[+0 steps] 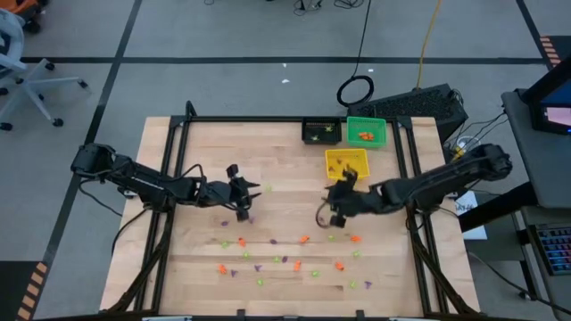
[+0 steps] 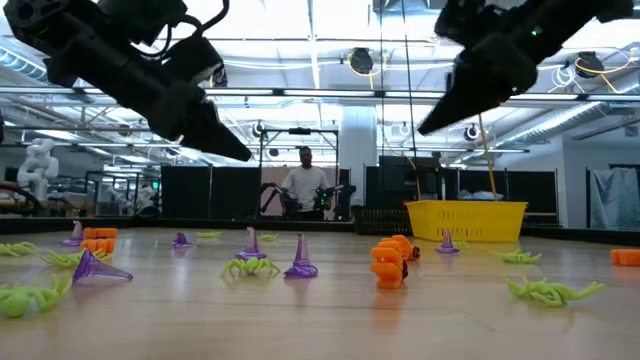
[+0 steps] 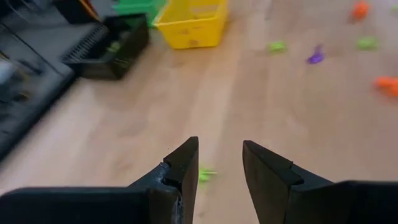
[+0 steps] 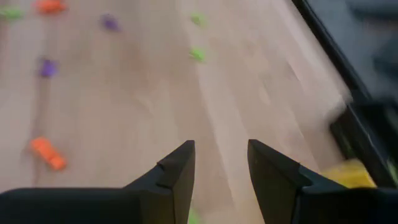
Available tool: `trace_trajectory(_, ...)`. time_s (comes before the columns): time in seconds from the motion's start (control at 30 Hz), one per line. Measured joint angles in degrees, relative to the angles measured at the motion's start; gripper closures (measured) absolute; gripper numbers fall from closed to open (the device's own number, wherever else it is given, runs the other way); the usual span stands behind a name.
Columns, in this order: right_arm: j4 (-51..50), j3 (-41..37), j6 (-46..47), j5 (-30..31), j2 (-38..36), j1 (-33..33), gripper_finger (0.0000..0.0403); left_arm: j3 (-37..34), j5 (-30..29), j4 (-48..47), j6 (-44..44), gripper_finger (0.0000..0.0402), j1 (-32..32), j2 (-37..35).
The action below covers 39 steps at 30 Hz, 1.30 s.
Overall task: Sort Halloween decoration
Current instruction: Put the green spider toy into the black basket
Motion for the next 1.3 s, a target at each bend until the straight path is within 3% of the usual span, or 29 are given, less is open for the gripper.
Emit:
trace_trajectory(0.23, 21.6, -4.1, -15.8, -1.0, 5.8, 1.6, 0.0269, 0.0, -1.1, -0.3, 6.9, 0.0274, -0.1, 0.0)
trace_trajectory(0.4, 32.8, -4.4, -19.3, -0.8, 12.2, 0.0, 0.0269, 0.0, -1.2, 0.4, 5.4, 0.0274, -0.1, 1.5)
trace_trajectory(0.57, 45.9, -4.0, -16.3, -1.0, 19.7, -3.7, 0.0269, 0.0, -2.5, 1.8, 3.2, 0.0274, 0.1, 3.4)
trace_trajectory(0.73, 41.6, 1.8, -13.5, -6.1, 26.3, -7.3, 0.0269, 0.0, -2.3, 1.3, 2.4, 0.0274, 0.1, 4.2)
trace_trajectory(1.03, 19.9, 21.9, -14.5, -14.3, 37.4, -11.4, 0.0267, 0.0, 1.4, -1.4, 3.4, 0.0274, 0.1, 4.0)
trace_trajectory(1.3, 17.9, 29.2, -20.6, -18.5, 43.9, -14.2, 0.0266, -4.0, 1.8, -1.3, 3.9, 0.0274, 0.2, 2.6)
